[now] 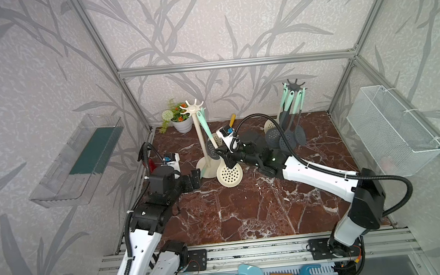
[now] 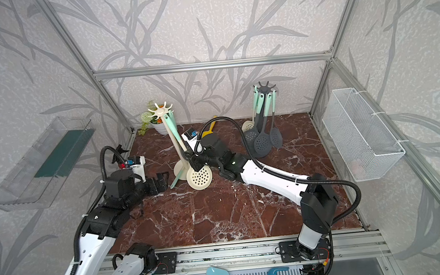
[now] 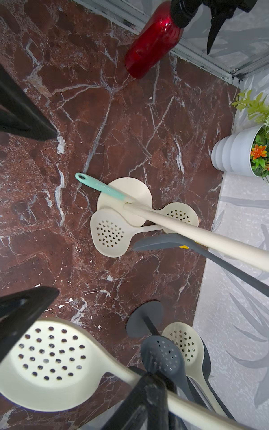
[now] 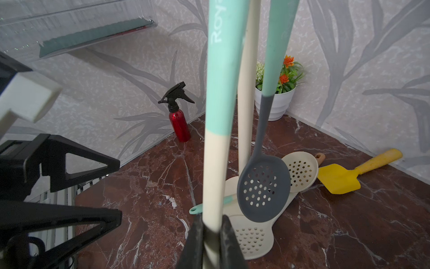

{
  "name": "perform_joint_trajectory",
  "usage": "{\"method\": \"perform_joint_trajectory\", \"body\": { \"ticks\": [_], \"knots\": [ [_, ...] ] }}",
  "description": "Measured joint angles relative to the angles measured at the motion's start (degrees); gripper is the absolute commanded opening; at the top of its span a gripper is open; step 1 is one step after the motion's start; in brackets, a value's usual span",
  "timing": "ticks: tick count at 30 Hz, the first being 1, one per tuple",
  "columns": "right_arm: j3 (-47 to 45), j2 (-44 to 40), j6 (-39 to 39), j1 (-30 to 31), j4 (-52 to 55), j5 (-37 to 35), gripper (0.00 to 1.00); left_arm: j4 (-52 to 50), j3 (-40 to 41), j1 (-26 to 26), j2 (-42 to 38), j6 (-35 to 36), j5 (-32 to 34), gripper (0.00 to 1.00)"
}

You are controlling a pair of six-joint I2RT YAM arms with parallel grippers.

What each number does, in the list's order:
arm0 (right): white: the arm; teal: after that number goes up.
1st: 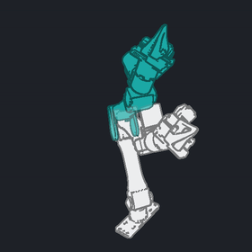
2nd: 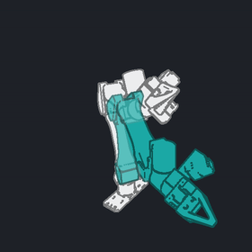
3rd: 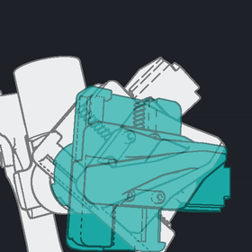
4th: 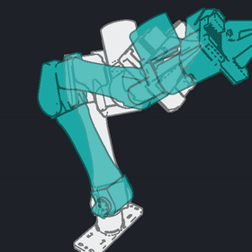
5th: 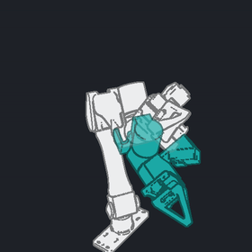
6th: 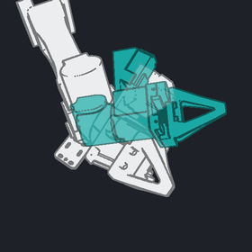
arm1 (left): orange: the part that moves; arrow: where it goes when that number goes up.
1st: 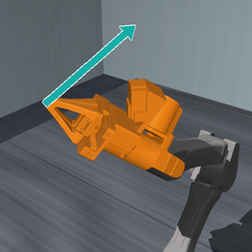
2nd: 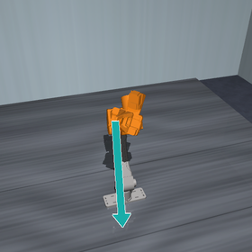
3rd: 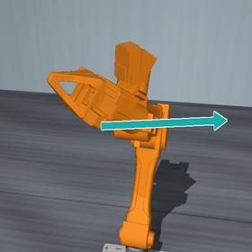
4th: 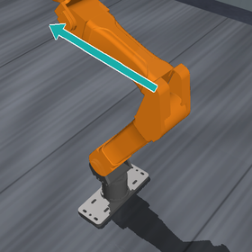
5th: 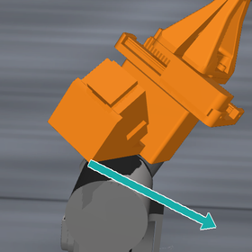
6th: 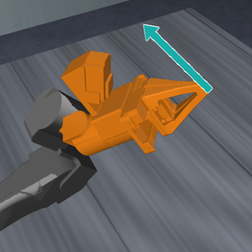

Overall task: Hang the skimmer on the kitchen utensil rack
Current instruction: Hang the skimmer on the rack.

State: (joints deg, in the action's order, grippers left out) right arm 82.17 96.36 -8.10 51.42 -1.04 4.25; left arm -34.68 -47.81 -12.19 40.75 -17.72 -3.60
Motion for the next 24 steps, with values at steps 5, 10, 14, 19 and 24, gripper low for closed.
{"method": "perform_joint_trajectory", "body": {
  "ticks": [5, 10, 14, 19, 24],
  "knots": [
    [2.69, 1.62, -0.81, -0.81, 2.27, 2.51, 0.0, 0.02, 0.0, 0.0, -0.09, -0.02, 0.0, 0.95],
    [5.66, 4.07, -2.56, -2.56, 3.87, 7.21, 0.0, 0.0, 0.0, 0.0, -0.13, -0.02, -0.07, 0.95],
    [7.26, 5.46, -4.37, -4.37, 4.15, 11.32, 0.0, 0.02, 0.0, 0.0, -0.17, -0.02, -0.2, 0.95],
    [9.16, 7.19, -6.97, -6.45, 4.15, 16.2, 0.0, 0.02, 0.0, 0.0, -0.2, -0.02, -0.42, 0.95],
    [11.06, 8.68, -9.16, -7.32, 4.13, 20.59, 0.0, 0.13, 0.33, 0.0, -0.24, -0.04, -0.42, 0.95]
  ]
}}
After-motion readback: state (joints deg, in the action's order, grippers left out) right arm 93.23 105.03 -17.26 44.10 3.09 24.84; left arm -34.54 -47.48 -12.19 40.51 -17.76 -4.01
